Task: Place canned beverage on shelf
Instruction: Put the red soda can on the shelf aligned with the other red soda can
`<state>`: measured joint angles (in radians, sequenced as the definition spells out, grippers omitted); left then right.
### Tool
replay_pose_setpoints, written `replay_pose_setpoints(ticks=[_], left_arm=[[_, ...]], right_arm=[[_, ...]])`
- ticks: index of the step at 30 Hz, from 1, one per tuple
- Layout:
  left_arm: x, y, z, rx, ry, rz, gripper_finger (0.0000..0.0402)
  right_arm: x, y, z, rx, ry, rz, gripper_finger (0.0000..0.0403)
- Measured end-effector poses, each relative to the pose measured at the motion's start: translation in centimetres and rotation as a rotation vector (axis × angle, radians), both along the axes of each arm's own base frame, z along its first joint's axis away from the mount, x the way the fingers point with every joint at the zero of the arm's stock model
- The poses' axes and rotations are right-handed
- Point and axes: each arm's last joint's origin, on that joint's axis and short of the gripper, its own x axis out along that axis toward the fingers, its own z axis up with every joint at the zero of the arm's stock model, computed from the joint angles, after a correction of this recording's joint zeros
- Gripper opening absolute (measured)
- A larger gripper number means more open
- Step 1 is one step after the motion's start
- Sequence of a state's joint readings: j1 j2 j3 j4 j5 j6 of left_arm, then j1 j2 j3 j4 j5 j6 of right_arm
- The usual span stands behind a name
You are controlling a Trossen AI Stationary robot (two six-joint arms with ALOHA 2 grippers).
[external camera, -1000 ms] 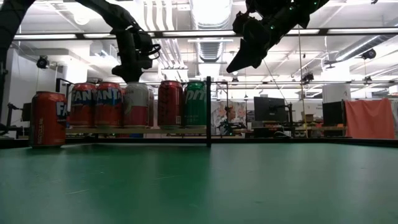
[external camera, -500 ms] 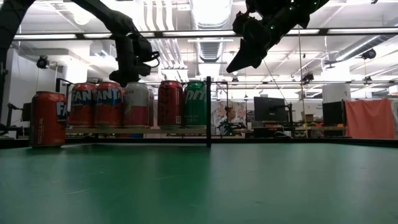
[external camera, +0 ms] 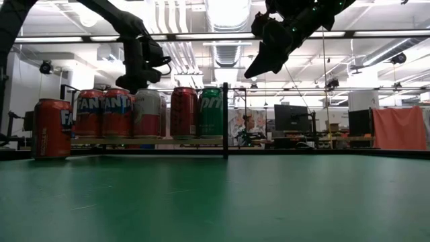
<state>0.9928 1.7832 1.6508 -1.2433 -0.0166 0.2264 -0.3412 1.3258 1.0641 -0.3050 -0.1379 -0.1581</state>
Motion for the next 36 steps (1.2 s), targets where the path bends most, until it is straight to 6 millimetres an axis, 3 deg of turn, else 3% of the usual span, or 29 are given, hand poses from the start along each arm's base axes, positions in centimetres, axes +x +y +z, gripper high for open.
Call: replay_pose_setpoints(ticks=[11, 20, 26, 36], left_arm=[[-0.5, -0.3, 0.3, 0.020, 0.081, 0.014, 0.0000], [-0.8, -0.9, 2.3, 0.082, 0.043, 0.016, 0.0000], [-0.5, -0.2, 3.2, 0.181, 0.012, 0.010, 0.0000], [0.1, 0.6, 1.8, 0.166, 0.020, 0.002, 0.0000]], right_arm=[[0.0, 0.0, 0.0, -0.003, -0.001, 0.002, 0.0013], [0.0, 0.0, 0.0, -0.004, -0.003, 0.002, 0.0013], [0.0, 0.0, 0.0, -0.004, -0.003, 0.001, 0.0013], [0.0, 0.0, 0.1, -0.015, -0.004, 0.001, 0.0013]])
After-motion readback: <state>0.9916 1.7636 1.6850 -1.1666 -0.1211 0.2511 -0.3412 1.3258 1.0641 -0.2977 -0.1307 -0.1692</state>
